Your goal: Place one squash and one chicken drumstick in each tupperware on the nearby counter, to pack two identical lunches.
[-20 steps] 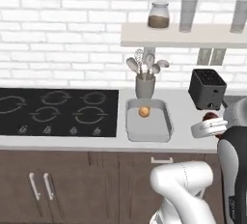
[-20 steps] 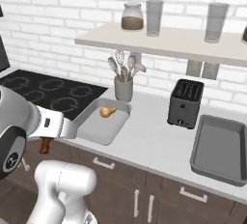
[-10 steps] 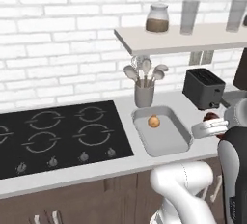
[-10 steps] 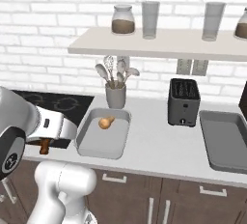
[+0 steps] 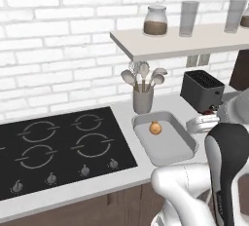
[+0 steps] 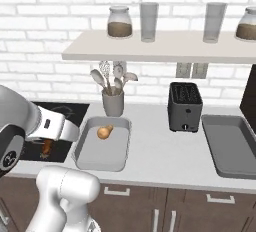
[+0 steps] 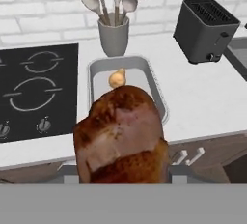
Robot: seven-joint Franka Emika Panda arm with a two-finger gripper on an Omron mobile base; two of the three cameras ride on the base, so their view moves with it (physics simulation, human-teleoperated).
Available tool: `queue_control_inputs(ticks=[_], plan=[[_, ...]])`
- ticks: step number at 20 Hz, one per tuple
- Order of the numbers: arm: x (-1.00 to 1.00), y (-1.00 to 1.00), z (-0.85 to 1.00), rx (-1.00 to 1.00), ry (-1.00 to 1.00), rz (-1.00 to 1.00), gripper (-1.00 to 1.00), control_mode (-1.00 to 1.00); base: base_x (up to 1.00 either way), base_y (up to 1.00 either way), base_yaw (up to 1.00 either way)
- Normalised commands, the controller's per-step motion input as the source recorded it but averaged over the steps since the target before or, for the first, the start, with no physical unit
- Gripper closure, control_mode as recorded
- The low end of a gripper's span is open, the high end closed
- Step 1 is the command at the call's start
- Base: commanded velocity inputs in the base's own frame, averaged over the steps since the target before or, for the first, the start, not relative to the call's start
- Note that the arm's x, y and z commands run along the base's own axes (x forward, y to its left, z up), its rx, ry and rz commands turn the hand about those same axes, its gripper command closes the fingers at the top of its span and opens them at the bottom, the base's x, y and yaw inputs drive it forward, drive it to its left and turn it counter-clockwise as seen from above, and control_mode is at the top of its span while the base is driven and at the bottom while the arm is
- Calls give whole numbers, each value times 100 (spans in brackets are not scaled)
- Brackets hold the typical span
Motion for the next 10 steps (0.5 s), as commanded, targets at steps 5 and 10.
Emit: queue_control_inputs(ticks=[5, 10], plan=[[29, 0, -22, 0, 0, -11, 100, -100, 0, 0, 0], [10, 0, -30, 9, 0, -25, 100, -100, 0, 0, 0]])
